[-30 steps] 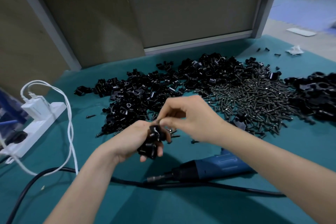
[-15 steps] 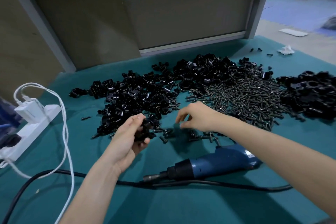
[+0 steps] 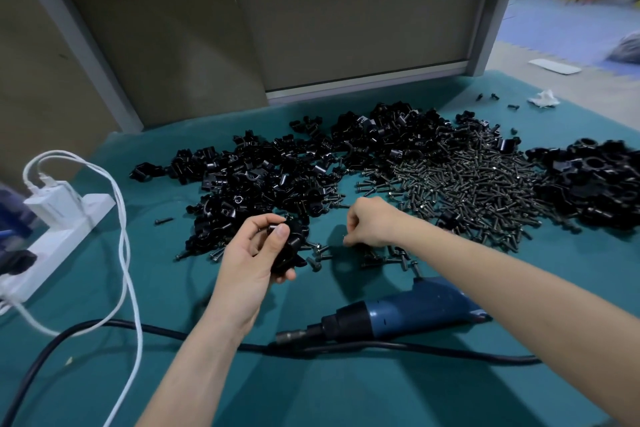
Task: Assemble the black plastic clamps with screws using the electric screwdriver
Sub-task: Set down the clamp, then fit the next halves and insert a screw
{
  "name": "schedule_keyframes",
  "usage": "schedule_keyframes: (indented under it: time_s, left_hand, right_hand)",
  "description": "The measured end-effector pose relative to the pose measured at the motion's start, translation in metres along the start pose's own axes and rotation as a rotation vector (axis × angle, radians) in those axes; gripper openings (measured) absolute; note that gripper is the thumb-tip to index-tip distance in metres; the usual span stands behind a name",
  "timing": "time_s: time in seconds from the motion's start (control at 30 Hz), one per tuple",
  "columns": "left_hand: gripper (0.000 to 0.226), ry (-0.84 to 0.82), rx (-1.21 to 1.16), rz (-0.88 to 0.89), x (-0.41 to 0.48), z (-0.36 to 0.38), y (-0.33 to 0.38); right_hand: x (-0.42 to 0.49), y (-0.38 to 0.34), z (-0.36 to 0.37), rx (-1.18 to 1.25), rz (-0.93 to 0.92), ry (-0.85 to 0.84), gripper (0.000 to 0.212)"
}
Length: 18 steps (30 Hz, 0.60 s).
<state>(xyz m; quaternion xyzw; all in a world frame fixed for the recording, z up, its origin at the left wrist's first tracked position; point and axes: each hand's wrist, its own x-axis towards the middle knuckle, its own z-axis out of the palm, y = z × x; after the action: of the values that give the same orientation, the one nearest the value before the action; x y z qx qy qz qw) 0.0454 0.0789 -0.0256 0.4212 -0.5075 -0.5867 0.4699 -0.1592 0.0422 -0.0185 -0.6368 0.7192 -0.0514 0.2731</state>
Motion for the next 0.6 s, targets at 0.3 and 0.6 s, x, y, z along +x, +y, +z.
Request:
schedule_keyframes:
  time_s: [0.3, 0.6]
  left_hand:
    - [0.019, -0.005, 0.027, 0.037, -0.003, -0.006, -0.002]
    - [0.026, -0.021, 0.070, 0.057, -0.007, -0.006, -0.001]
  right_hand:
    - [-0.001, 0.009, -0.006, 0.113, -0.009, 0.015, 0.021]
    - [-0.006, 0.018, -0.014, 0.176, -0.070, 0.084, 0.014]
